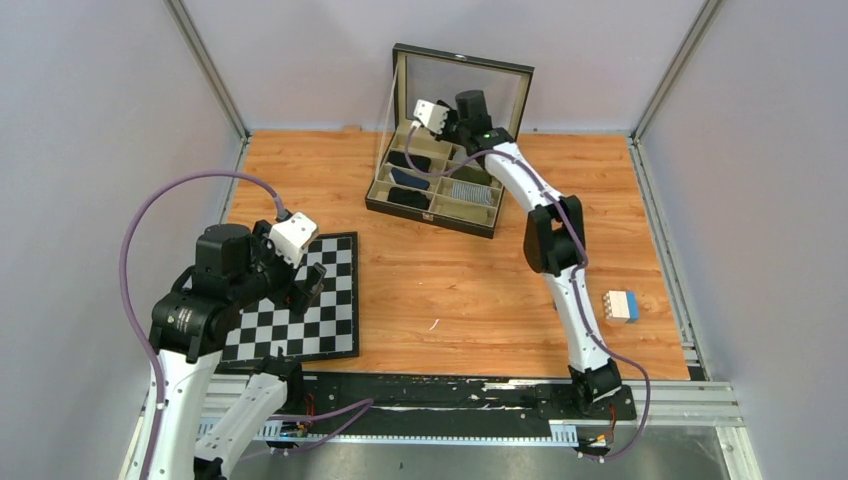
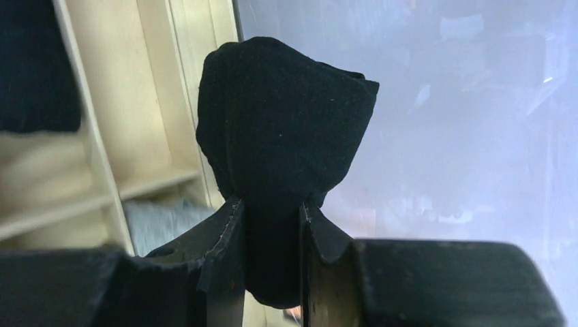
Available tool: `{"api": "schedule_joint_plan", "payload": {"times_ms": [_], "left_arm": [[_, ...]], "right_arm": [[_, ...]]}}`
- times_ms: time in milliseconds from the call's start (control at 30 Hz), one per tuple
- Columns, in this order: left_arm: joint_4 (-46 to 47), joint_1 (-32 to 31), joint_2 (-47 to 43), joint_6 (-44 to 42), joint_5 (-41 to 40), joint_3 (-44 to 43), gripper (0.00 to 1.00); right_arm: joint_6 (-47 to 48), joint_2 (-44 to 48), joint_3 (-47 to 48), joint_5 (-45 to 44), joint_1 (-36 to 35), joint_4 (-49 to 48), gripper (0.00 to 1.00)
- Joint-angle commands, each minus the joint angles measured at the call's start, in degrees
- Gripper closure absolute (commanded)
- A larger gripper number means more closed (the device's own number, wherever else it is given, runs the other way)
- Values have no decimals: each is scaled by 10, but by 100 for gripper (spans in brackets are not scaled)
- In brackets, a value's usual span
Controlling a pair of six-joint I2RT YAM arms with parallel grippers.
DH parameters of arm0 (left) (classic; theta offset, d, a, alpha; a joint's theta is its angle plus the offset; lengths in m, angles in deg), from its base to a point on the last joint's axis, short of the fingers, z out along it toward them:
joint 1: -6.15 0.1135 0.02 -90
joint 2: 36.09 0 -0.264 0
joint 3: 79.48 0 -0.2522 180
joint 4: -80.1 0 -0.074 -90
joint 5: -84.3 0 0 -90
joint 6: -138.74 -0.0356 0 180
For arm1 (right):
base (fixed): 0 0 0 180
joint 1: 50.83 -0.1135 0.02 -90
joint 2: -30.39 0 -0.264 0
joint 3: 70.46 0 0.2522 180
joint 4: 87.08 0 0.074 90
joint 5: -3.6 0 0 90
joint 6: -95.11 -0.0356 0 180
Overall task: Roll the underwear
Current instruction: Move the storage box to the center of the board.
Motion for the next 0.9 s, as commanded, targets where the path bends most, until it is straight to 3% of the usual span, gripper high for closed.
{"api": "schedule_joint_plan", "payload": {"times_ms": [0,267,567,867], "left_arm": [[16,6,10,8,16,6,0],[30,8,14,17,28,15,0],[30,13,-3,17,33,15,0],[31,15,-2,18,40,16,0]], "right_arm": [[28,-67,58,-27,-28,-117,100],[89,-105,16,-54,-66,-140,100],[35,-117,89,69,-45,73,100],[-9,-129,111,124,-16,104,100]]}}
